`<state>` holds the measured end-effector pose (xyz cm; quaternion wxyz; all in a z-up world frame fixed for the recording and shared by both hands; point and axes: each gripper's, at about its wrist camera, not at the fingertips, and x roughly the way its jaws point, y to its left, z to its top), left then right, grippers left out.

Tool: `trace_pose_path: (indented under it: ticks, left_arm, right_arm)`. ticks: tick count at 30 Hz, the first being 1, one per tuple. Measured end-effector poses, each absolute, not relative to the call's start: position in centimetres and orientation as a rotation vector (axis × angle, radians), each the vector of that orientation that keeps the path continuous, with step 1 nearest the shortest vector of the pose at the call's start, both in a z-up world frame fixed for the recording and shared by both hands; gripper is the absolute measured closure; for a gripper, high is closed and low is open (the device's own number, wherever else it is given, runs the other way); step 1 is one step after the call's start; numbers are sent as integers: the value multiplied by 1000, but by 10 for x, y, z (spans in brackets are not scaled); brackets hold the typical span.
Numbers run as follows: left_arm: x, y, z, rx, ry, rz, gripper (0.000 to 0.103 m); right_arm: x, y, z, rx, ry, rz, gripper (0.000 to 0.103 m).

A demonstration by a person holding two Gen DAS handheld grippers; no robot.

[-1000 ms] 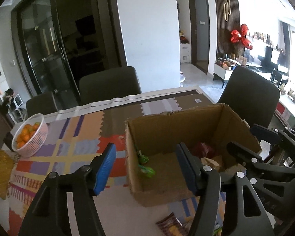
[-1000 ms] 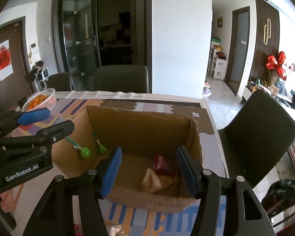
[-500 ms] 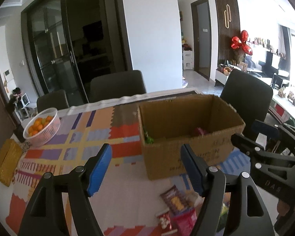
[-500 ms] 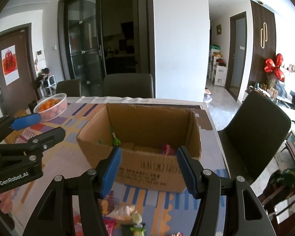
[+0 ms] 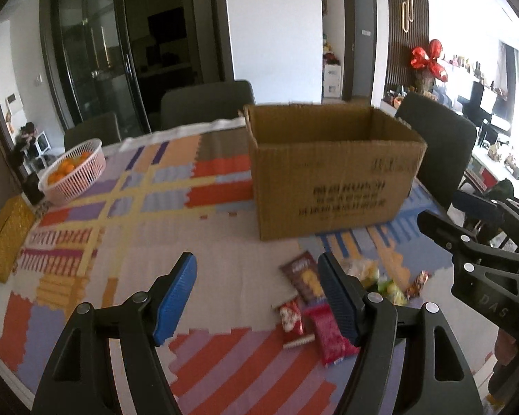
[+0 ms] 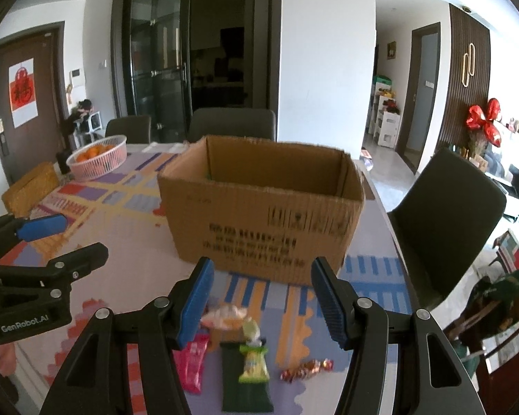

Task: Organize snacks
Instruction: 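Move both tools back toward the remaining snacks, then grasp the red-white wafer pack with the left gripper while the right grasps the green bar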

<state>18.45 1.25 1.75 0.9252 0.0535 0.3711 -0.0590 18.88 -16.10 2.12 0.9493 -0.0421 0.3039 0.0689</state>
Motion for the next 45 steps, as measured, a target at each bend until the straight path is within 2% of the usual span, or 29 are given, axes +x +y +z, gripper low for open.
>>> trace_pose_path:
  ticks: [14,22,33,45]
  left_arm:
    - [175,13,-50,73,929,-147,32]
    - [184,10,-71,70,973,-159,33]
    - [201,4,-94,57,1032,-180,41]
    - [220,-1,-104,50,1073,-191,58]
  right_arm:
    - [172,-165,-44,-71,778,134,44]
    - [174,-170,-69,-64,839,126,44]
    - [184,-168,-85,-54,894,144,45]
    - [199,-167,-97,-34,944,171,59]
